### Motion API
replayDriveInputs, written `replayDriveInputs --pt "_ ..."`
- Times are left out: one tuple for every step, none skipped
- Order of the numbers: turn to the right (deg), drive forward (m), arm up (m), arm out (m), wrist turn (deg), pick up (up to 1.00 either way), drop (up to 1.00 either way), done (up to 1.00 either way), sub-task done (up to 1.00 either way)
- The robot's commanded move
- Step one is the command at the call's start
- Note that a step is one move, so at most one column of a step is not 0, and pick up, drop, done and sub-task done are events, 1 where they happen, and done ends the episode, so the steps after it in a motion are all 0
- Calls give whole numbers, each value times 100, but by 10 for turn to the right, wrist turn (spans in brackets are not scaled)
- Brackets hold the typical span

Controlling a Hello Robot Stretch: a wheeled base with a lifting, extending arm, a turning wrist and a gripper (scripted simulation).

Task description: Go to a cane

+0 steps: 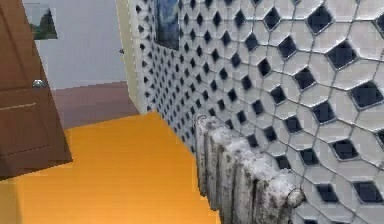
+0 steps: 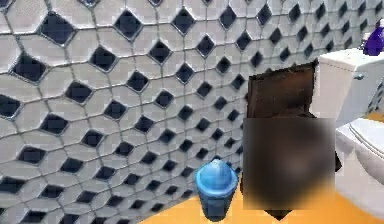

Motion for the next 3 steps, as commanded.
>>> replayDriveInputs --pt "-210 0 0 0 0 0 0 0 0" --pt "-30 0 0 0 0 0 0 0 0" --pt "0 100 0 0 0 0 0 0 0"
